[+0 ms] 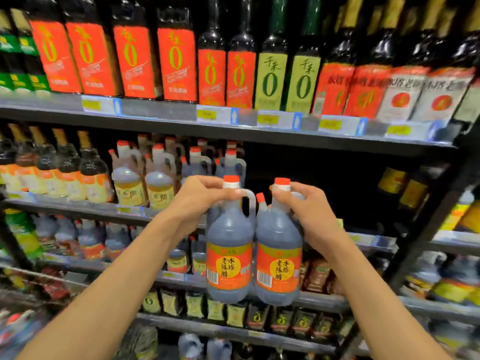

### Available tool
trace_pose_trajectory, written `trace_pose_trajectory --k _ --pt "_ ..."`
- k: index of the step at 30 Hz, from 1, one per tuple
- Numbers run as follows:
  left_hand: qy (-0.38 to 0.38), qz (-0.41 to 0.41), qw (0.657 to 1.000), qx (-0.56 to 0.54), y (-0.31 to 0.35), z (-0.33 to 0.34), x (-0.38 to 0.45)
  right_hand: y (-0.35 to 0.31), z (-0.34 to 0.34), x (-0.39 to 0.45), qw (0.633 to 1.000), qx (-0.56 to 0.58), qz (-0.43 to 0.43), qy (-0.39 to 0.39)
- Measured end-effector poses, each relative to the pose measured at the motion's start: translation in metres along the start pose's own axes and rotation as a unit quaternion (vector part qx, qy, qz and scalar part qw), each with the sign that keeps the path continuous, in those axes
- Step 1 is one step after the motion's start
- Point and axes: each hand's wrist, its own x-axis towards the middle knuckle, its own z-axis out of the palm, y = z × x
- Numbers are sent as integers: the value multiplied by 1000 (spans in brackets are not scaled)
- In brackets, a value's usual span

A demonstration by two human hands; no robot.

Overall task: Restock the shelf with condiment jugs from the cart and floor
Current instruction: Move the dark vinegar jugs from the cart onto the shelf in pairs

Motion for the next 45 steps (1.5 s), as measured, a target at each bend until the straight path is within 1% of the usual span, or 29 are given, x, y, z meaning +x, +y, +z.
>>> trace_pose_trajectory --k 2,6,8,12,16,18,21,25,27,29,32,34,38,42,45 --pt "-8 4 1000 7 -9 20 26 11 -24 16 1000 -11 6 0" --pt "-23 -29 999 -26 -20 58 66 21 -62 48 1000 -8 17 5" --pt "-29 -29 999 -32 -22 73 80 23 -76 63 1000 -14 15 6" --pt "-14 -40 998 -51 -24 93 107 26 -95 89 999 -5 7 32" --pt "27 -41 998 -35 -22 101 132 31 -98 111 996 44 -11 81" --pt "47 -43 997 -35 -24 102 141 35 -96 121 992 70 -5 104" --pt "68 -40 996 -45 -25 103 151 42 -96 135 989 95 2 117" --pt "102 -33 993 -51 -18 103 167 42 -96 153 989 89 -36 111" --pt "115 -15 992 -54 -18 102 175 45 -95 162 989 73 -46 121" --pt "124 2 991 -49 -19 103 179 50 -94 169 988 66 -43 136" --pt "131 -12 990 -44 -20 110 185 57 -97 179 986 53 -35 153" --pt "134 -19 991 -23 -19 117 189 61 -99 182 986 61 -27 153" --pt "138 -22 990 3 -29 124 193 76 -105 180 990 42 -27 132" --pt "138 20 990 23 -52 123 194 86 -109 173 992 33 -25 123" --pt "125 32 991 35 -62 126 195 91 -111 168 993 23 -25 117"
